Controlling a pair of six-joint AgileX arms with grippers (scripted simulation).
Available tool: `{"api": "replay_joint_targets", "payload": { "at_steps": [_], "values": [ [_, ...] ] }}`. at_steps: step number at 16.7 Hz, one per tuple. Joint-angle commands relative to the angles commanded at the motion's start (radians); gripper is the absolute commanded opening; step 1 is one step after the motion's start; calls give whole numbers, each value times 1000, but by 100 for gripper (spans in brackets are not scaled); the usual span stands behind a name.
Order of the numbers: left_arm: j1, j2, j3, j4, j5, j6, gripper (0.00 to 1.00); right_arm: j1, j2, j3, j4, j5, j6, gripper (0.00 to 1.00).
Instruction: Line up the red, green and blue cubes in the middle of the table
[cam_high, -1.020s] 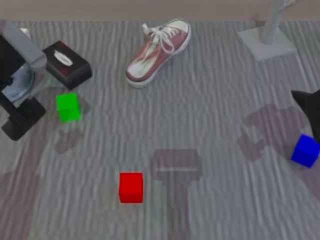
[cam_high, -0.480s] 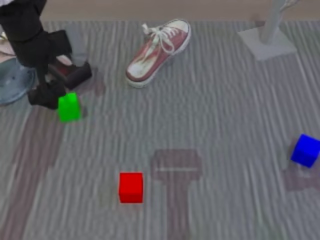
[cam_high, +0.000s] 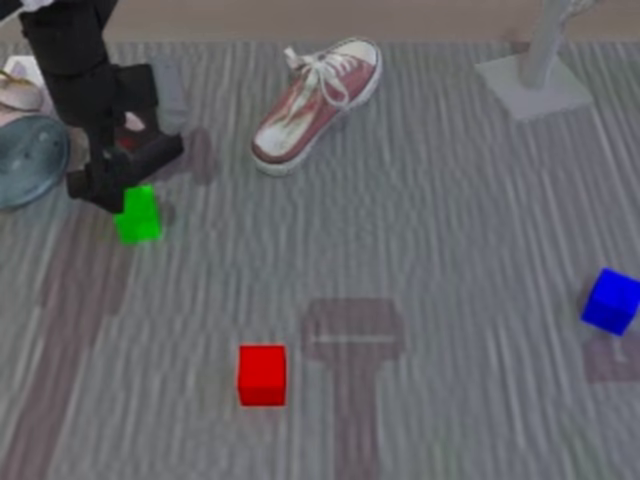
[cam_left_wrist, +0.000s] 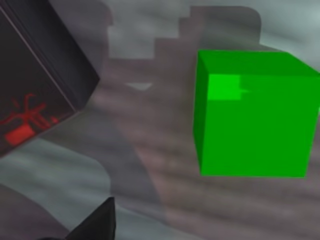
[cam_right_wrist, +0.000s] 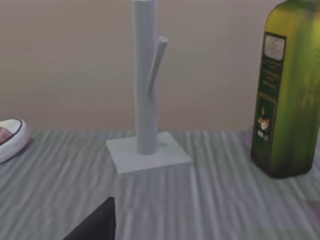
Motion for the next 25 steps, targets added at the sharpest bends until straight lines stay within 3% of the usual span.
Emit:
{"api": "replay_joint_targets", "payload": {
  "at_steps": [5, 11, 16, 25],
  "values": [
    [3, 3, -18, 19, 0, 1, 100, 0, 0, 0, 0, 0, 0, 100],
    [1, 58, -173, 239, 1, 2, 100, 0, 0, 0, 0, 0, 0, 100],
    [1, 70, -201, 271, 1, 2, 100, 0, 0, 0, 0, 0, 0, 100],
    [1, 70, -201, 271, 1, 2, 32, 0, 0, 0, 0, 0, 0, 100]
  ]
}}
